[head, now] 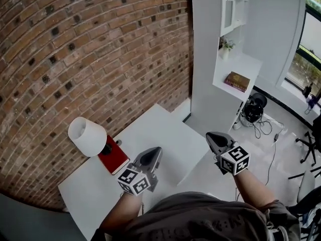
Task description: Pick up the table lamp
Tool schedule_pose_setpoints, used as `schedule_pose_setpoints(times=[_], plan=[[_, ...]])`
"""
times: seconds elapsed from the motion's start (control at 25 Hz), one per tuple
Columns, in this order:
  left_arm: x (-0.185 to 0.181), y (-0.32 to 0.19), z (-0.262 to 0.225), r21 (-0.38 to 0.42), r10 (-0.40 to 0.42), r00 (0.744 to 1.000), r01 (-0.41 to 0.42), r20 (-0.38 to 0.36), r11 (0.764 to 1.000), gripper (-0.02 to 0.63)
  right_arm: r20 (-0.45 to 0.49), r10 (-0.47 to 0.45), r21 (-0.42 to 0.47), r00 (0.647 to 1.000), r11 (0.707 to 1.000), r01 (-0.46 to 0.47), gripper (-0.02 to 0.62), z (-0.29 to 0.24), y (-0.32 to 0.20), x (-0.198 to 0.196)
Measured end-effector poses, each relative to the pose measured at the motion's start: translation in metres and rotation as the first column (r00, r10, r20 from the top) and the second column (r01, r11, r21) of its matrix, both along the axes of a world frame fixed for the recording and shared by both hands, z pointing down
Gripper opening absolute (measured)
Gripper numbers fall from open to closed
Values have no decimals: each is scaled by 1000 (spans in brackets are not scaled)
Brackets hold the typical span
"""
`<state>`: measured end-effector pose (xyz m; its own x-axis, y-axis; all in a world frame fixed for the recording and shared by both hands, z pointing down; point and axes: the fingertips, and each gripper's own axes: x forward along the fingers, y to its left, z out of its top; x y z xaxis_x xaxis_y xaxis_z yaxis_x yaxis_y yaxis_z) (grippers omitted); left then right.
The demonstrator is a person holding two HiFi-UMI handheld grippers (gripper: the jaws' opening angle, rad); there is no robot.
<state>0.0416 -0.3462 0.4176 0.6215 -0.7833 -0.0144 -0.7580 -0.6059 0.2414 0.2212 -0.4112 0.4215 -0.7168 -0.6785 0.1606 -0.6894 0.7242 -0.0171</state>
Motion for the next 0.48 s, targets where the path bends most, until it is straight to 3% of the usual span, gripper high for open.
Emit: schedule_pose_setpoints(times=[0.2, 0.48], plan=[[-9, -25, -2, 2, 68, 998, -68, 5, 998, 5, 9, 75, -6, 997, 997, -75, -6, -3, -14, -1], [-18, -45, -6, 7, 101, 995, -101, -10, 995, 5, 6, 134, 4, 991, 991, -134, -6, -8, -25, 4]])
